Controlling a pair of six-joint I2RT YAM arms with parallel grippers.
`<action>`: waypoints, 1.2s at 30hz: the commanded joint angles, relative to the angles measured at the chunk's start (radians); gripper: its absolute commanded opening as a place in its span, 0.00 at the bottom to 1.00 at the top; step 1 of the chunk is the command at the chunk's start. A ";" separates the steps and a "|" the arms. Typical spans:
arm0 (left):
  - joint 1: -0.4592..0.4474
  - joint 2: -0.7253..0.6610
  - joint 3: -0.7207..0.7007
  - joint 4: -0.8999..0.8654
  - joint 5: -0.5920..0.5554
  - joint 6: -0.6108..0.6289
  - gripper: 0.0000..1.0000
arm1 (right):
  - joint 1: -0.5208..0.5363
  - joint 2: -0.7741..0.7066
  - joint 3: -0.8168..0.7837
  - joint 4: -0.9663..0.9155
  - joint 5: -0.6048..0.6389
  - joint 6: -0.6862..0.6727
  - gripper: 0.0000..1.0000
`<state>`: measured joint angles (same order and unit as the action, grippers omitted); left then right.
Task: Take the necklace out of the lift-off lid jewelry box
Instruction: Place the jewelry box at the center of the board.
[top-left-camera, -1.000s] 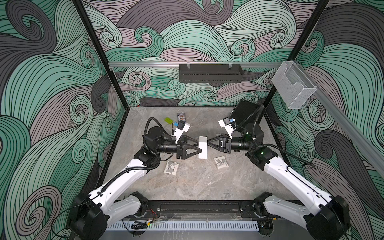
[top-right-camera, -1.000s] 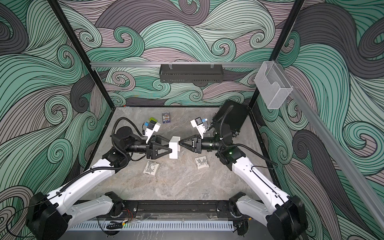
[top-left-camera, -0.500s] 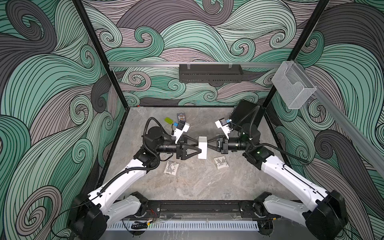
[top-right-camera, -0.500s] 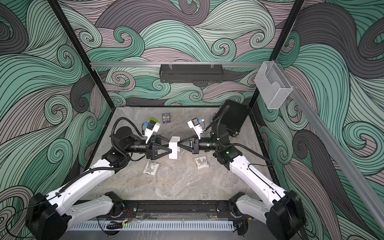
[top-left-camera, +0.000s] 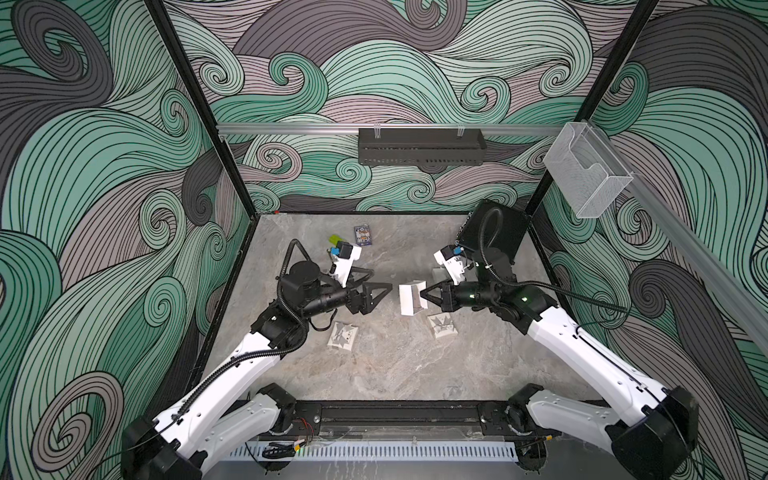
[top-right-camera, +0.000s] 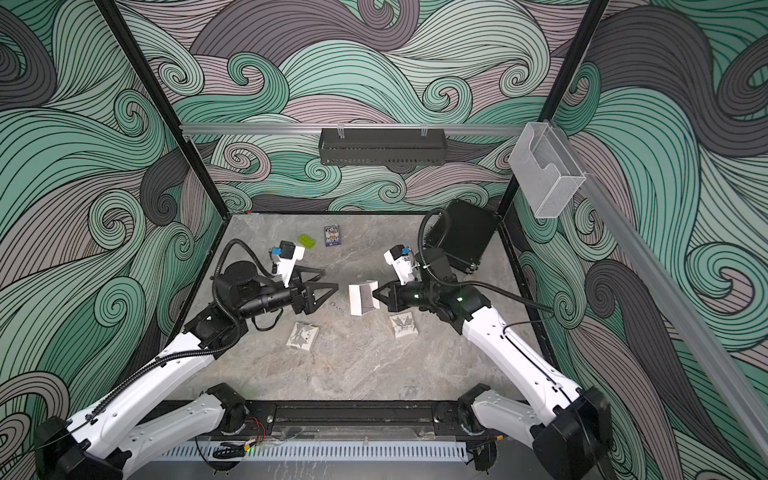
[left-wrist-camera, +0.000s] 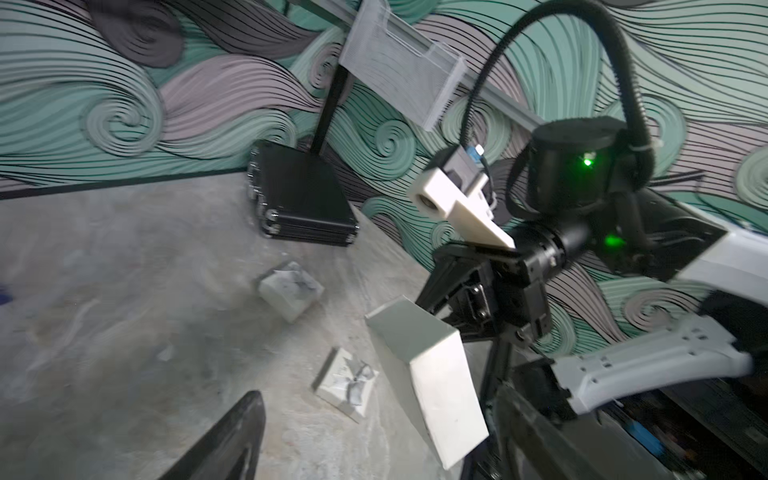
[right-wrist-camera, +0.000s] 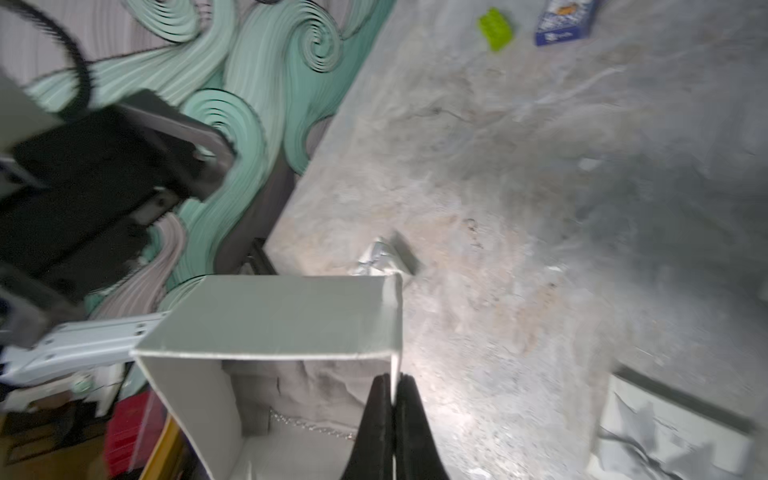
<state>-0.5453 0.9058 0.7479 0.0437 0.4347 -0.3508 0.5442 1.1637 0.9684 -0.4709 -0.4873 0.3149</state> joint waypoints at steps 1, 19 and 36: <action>0.005 -0.005 -0.057 -0.054 -0.246 0.030 0.85 | 0.021 0.111 0.003 -0.232 0.234 -0.093 0.00; 0.002 0.090 -0.295 0.050 -0.149 0.003 0.78 | 0.143 0.437 0.074 -0.244 0.371 -0.076 0.36; -0.066 0.220 -0.300 0.150 -0.132 0.019 0.70 | 0.203 0.428 -0.006 -0.123 0.376 -0.064 0.42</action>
<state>-0.5888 1.1133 0.4061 0.1577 0.2966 -0.3405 0.7376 1.5730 0.9798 -0.6155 -0.1329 0.2428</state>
